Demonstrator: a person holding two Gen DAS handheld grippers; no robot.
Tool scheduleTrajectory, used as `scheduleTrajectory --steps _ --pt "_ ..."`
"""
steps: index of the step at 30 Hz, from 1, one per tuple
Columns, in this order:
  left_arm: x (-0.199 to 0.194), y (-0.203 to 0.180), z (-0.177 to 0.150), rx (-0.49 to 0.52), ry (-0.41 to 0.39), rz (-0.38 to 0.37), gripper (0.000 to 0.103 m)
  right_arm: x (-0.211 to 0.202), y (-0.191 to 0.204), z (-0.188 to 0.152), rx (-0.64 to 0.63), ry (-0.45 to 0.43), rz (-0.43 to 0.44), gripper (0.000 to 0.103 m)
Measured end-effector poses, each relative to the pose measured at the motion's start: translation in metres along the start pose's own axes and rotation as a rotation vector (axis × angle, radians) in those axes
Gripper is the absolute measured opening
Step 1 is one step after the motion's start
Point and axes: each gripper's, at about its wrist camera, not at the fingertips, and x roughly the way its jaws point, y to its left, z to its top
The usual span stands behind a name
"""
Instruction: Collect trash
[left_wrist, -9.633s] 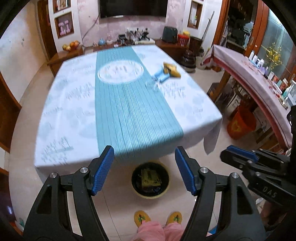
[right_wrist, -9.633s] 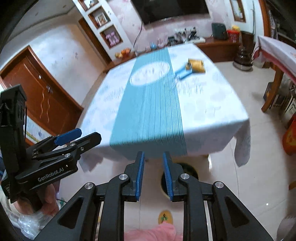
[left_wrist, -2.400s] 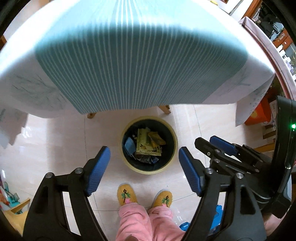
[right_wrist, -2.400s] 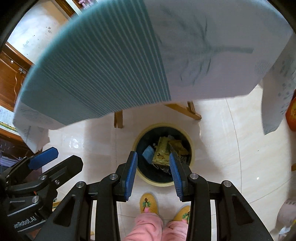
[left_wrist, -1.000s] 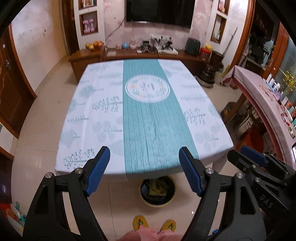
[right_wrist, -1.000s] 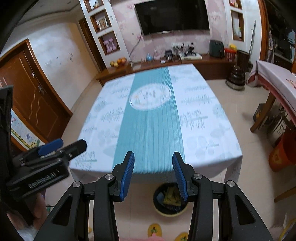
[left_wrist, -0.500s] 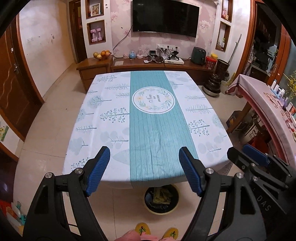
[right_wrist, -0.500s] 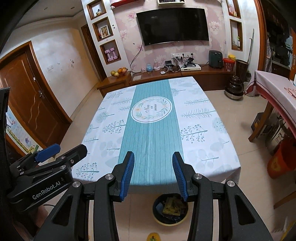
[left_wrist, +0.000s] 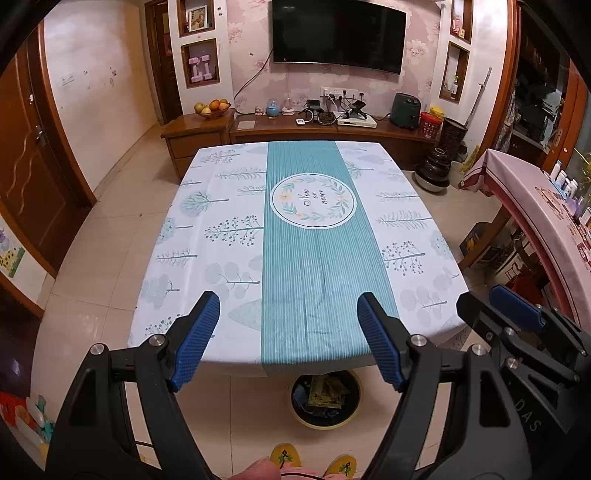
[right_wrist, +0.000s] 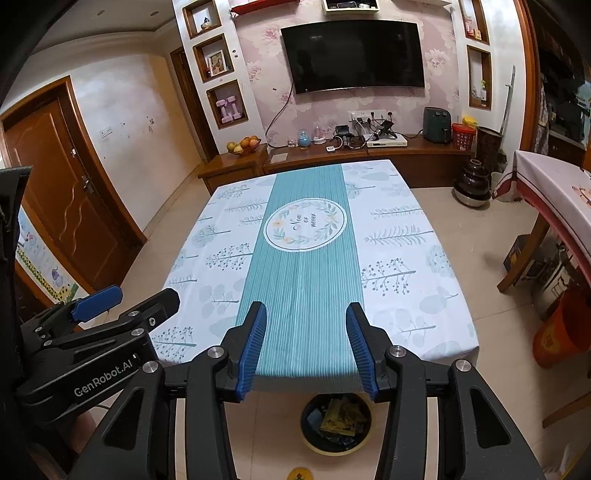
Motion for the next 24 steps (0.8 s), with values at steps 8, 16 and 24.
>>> scheduleTrajectory --steps 8,16,24 --pt "0.005 -0.0035 0.0013 -0.01 0.012 0.008 0.074 0.0012 0.0003 0.0001 -0.003 0.001 0.0 0.046" --pt "0.0078 -0.0051 0.0025 -0.014 0.013 0.009 0.074 0.0015 -0.0007 0.0003 -0.005 0.001 0.001 0.046" --pt "0.0082 -0.0048 0.0027 -0.016 0.015 0.01 0.074 0.002 0.0 0.0003 -0.004 0.001 0.0 0.046"
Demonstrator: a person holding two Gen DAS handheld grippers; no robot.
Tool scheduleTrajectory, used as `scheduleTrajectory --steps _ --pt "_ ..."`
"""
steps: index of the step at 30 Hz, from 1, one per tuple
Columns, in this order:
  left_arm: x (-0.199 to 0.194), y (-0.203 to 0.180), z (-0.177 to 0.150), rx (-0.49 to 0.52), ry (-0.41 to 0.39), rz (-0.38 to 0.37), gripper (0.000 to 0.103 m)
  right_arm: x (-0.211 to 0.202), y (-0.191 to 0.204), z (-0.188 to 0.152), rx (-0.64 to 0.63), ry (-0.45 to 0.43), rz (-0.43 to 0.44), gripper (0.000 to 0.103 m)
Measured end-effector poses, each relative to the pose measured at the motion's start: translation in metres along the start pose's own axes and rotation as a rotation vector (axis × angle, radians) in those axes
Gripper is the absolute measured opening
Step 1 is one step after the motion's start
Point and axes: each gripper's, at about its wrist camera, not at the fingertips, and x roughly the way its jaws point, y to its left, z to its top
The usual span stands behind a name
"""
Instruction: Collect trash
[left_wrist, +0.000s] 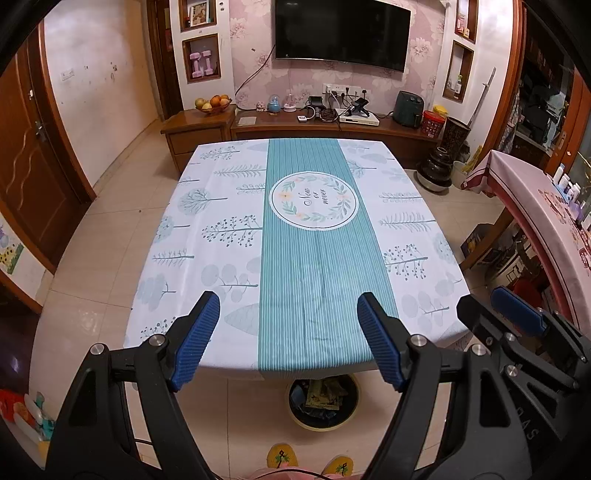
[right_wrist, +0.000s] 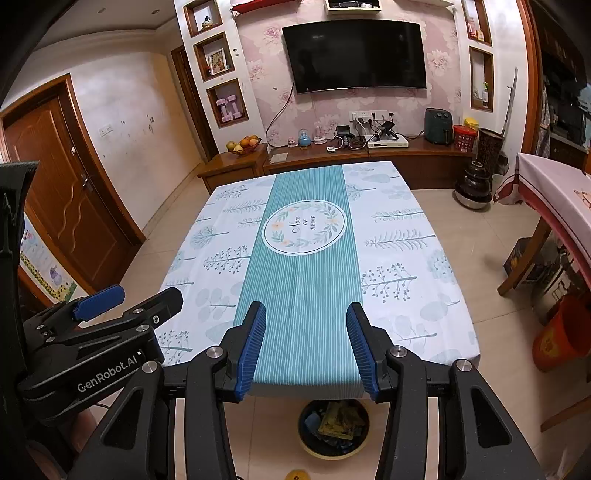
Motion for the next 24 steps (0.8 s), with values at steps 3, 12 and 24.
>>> scheduleTrajectory --steps 3,12,24 --pt "0.0 0.001 0.0 0.001 -0.001 0.0 0.074 0.0 0.0 0.0 0.0 0.0 0.0 0.046" --pt "0.004 -0.003 0.002 -0.002 0.005 0.002 0.074 0.002 -0.003 0.003 -0.003 0.004 0.001 0.046" --pt "0.013 -0.021 -0.004 -0.008 0.027 0.02 0.074 0.007 -0.017 0.004 0.001 0.016 0.011 0.046"
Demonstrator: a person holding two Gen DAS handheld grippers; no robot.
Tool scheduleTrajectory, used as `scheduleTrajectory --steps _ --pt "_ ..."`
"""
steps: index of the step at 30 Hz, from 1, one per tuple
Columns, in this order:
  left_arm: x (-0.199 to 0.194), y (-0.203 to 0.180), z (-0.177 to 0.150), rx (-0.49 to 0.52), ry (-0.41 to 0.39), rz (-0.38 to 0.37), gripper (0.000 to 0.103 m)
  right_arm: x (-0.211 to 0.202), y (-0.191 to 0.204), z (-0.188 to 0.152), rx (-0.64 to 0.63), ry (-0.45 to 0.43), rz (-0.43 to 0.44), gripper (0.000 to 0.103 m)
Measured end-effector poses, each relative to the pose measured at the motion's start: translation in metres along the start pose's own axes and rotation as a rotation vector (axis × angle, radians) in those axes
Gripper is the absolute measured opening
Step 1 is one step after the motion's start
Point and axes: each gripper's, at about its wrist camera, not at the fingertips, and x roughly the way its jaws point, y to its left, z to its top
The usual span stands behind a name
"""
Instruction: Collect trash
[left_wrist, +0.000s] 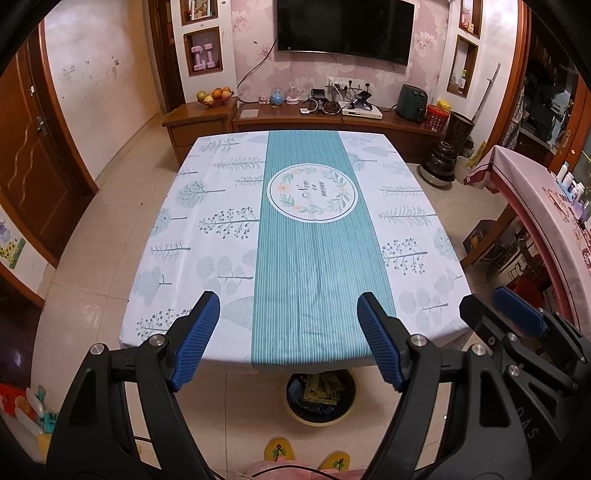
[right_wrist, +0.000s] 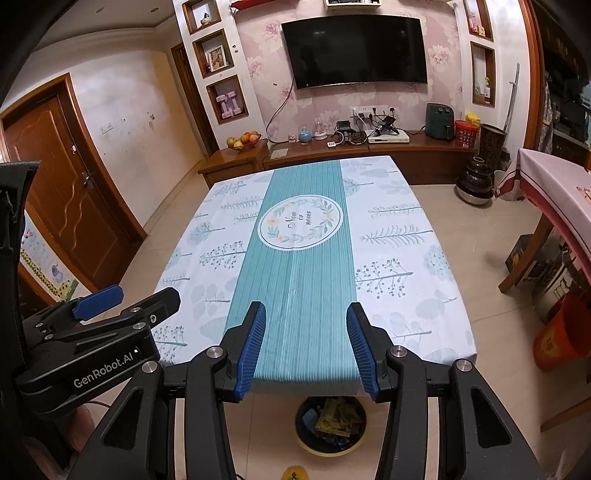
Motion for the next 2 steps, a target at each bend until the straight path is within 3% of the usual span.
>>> scheduleTrajectory --steps 2 --pt "0.0006 -0.0037 -0.0027 -0.002 0.007 0.005 0.074 0.001 -0.0045 -0.0014 0.0 0.003 0.004 0.046"
